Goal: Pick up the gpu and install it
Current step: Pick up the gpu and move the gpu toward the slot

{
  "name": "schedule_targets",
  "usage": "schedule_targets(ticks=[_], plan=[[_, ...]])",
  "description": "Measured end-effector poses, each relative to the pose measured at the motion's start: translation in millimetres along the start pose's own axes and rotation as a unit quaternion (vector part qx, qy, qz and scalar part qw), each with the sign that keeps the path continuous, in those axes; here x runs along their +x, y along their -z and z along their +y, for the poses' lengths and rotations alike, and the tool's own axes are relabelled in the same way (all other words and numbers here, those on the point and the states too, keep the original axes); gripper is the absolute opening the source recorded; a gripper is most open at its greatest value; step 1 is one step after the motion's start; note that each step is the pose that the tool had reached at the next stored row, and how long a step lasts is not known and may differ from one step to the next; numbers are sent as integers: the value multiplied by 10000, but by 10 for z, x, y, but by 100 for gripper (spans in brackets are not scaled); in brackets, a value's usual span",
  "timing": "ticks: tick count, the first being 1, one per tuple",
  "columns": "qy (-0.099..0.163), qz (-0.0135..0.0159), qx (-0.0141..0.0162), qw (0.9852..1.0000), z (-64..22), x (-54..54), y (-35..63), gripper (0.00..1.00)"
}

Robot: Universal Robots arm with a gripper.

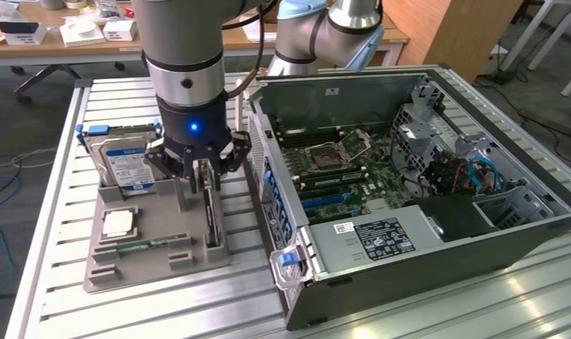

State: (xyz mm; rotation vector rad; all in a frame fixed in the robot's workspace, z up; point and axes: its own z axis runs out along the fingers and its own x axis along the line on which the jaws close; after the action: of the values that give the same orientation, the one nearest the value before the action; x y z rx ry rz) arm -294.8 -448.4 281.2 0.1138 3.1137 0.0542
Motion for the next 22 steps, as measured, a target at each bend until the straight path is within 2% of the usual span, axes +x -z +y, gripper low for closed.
schedule_targets(ticks=[9,22], plan=[[0,-1,0,10000,-4,3,-114,41],[0,0,0,10000,-4,3,-115,41]])
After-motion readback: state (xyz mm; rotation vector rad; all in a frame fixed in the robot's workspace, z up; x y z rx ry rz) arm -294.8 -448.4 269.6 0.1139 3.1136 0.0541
